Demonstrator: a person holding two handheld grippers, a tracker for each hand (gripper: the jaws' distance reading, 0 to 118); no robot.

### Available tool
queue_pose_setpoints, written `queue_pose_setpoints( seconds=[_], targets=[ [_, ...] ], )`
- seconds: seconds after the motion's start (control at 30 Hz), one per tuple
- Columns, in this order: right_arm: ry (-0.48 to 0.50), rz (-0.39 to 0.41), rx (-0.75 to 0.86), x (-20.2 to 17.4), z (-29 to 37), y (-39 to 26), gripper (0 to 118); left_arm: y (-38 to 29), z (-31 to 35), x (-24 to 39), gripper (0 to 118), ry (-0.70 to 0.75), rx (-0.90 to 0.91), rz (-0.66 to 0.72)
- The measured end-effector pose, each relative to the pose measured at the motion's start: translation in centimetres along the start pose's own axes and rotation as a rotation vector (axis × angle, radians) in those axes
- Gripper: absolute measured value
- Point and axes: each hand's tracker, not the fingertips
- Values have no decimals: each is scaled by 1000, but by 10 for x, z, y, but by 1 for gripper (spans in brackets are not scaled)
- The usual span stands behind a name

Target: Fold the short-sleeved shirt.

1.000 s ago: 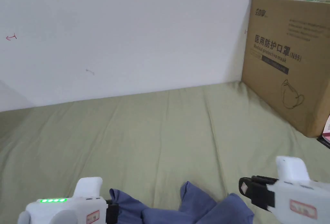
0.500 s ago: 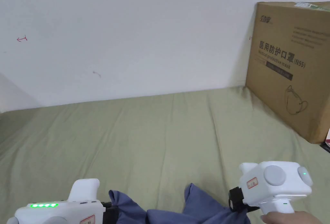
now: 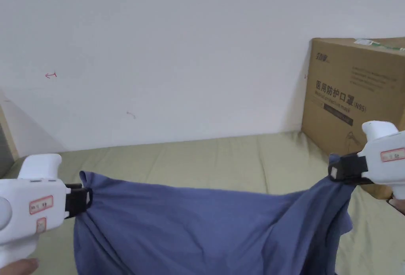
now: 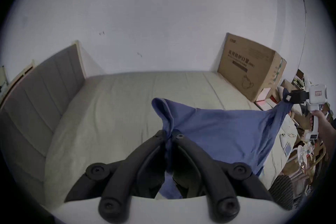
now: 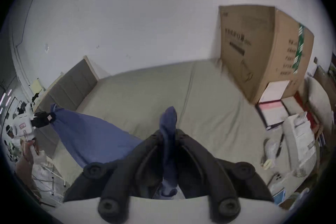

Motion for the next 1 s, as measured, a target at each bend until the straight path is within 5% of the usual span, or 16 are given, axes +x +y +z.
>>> queue_pose_setpoints(
  seconds=[0.27, 0.4, 0.77, 1.0],
  targets=[
    [17, -32, 91, -12, 43, 71, 10, 55, 38, -16, 4, 28, 124, 39],
    [-7, 35, 181, -35, 53, 113, 10, 84, 36, -13, 4, 45, 174, 33],
    [-132, 122, 335, -56, 1, 232, 10, 167, -15, -14, 4, 105, 301, 95],
    [-186, 139, 352, -56, -47, 237, 10, 175, -59, -12, 4, 169, 304, 92]
  ],
)
